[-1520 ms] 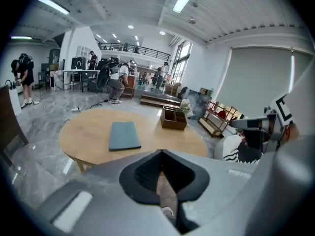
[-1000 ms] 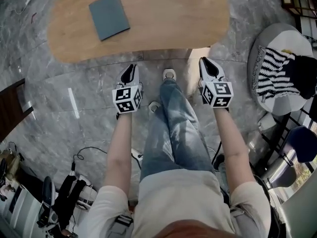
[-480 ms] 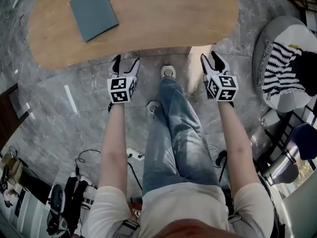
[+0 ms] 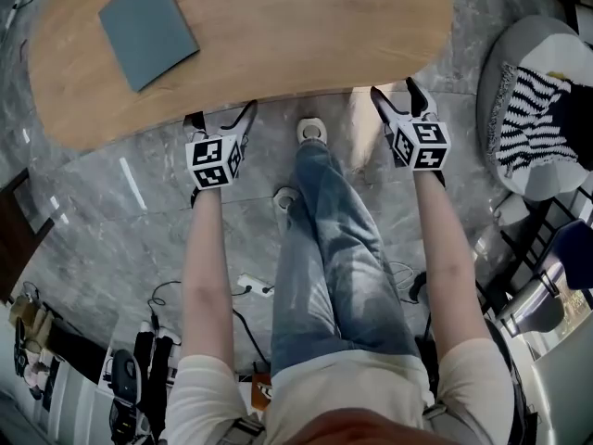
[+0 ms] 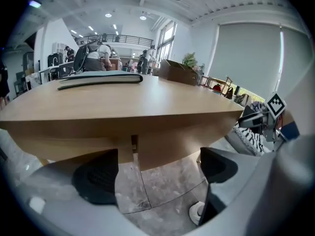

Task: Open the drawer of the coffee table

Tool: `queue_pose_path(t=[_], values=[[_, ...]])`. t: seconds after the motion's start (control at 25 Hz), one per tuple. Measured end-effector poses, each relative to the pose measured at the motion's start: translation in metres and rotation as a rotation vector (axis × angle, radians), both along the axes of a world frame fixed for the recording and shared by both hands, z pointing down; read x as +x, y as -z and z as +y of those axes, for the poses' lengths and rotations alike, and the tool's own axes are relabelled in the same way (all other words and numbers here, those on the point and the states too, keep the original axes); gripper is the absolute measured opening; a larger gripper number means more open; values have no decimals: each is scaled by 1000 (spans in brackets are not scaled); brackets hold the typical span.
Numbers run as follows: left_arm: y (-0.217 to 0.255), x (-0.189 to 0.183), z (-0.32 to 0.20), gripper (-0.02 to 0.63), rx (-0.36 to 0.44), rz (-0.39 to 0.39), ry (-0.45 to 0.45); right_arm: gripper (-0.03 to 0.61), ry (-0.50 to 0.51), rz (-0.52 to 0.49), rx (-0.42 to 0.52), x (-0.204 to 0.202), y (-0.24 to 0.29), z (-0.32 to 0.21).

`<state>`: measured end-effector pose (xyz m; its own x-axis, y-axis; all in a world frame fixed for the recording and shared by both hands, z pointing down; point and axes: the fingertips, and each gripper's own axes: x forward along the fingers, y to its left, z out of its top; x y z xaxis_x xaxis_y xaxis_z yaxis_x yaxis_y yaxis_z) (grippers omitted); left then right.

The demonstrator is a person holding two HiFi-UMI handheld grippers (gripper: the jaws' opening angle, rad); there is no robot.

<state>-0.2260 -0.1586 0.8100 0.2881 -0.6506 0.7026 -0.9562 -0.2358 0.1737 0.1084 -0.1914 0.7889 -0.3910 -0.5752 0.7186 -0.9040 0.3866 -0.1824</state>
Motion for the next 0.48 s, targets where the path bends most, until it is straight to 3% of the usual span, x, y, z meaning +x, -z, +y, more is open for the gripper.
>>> queue_pose_path(t=[0.48], values=[[-4,14,-8,531,-1,7,36,367,39,-39,0,-10,-11,-16]])
